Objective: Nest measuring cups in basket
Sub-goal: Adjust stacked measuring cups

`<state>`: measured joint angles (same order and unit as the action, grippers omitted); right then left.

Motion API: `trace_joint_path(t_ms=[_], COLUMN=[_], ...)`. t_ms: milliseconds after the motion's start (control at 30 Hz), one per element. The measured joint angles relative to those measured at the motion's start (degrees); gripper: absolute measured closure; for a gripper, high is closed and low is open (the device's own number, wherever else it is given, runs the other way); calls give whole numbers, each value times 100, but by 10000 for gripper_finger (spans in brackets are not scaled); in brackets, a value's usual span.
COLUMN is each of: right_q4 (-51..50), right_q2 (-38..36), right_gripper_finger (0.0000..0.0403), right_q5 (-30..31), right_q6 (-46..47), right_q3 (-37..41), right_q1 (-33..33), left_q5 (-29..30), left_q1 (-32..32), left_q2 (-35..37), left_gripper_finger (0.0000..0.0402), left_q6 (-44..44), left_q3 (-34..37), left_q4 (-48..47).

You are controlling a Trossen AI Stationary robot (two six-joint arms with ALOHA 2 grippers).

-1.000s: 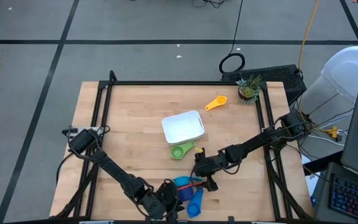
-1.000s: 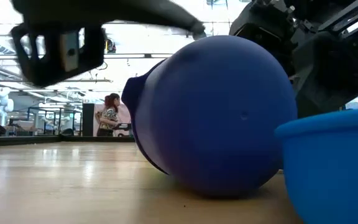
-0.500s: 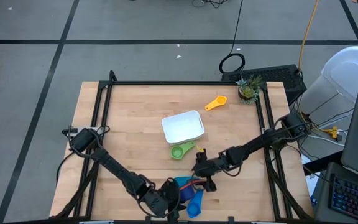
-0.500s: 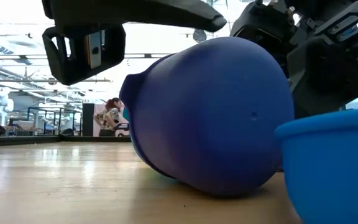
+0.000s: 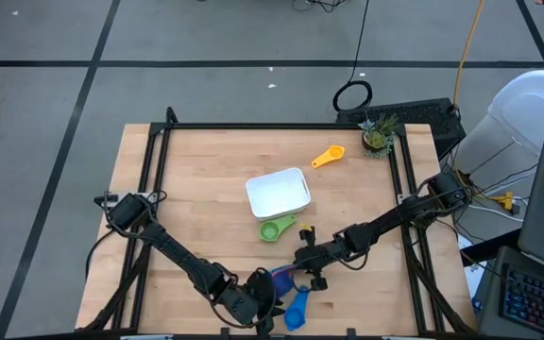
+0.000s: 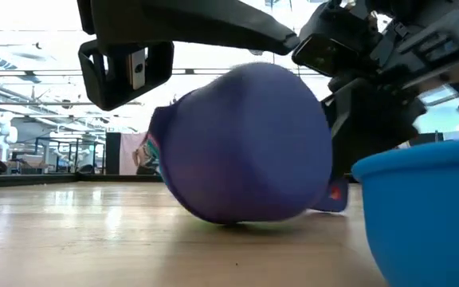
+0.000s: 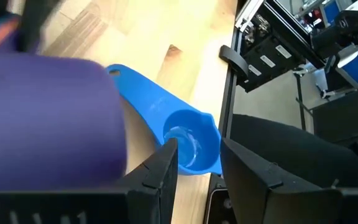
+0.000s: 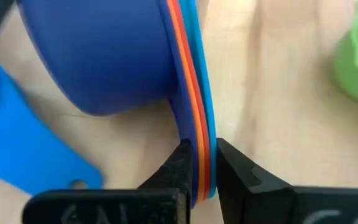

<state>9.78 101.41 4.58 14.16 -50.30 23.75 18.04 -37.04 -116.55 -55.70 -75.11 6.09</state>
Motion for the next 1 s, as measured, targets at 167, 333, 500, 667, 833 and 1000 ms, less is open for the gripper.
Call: trace_joint_path(t_ms=[167,333,500,667,833,1000], right_q4=[-103,-167,-81,207,931,1955], right_q2=[0,4,7,7,4,4], right_gripper_finger=[376,376,376,376,376,376], right_q5=[684,2165,3638,4789,6066,6266], right_q6=[-88,-384,-1384,-2442,-3813,-5441], right_q3=[0,4,7,7,7,7], right_q1=[-7,162,455,790,1203,1575], left_q5=[0,2,44,140,307,645], left_q1=[-9,-41,-85,-92,-92,-81], left_q2=[0,0,0,0,0,0], left_gripper_finger=[279,279,279,279,279,279], left_q6=[-33,-136,-181,-188,-123,-143], left_q3=[0,1,2,2,2,2], left_q4=[0,-25,-29,-31,-61,-328])
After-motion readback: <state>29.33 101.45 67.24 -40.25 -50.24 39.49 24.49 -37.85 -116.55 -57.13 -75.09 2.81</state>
